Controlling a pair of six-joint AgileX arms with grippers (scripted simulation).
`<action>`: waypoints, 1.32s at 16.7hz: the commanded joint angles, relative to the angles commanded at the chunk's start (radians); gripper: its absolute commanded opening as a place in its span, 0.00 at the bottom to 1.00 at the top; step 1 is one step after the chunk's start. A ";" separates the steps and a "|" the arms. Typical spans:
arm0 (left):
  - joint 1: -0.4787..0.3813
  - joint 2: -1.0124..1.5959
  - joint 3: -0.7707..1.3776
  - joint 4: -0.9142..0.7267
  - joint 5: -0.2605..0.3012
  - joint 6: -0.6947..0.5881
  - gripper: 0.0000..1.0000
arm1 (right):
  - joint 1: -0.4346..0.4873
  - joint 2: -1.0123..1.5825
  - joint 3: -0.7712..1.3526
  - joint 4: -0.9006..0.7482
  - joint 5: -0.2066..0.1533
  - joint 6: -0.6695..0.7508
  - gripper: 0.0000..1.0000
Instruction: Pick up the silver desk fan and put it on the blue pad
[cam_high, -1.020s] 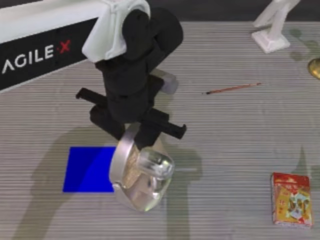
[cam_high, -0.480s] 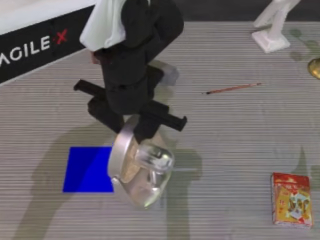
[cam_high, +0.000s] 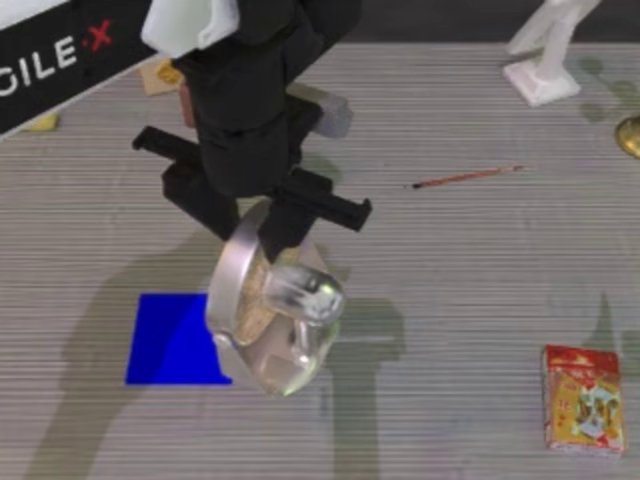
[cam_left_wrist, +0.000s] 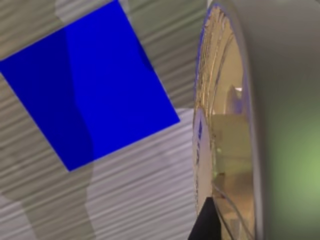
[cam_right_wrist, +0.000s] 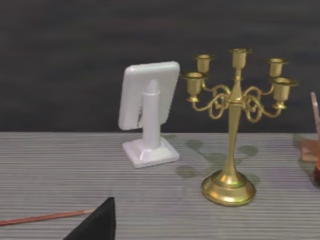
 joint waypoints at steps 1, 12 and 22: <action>-0.005 0.002 -0.002 0.002 0.000 0.002 0.00 | 0.000 0.000 0.000 0.000 0.000 0.000 1.00; 0.055 -0.021 -0.056 -0.020 0.003 -0.561 0.00 | 0.000 0.000 0.000 0.000 0.000 0.000 1.00; 0.179 -0.135 -0.194 0.002 0.009 -1.550 0.00 | 0.000 0.000 0.000 0.000 0.000 0.000 1.00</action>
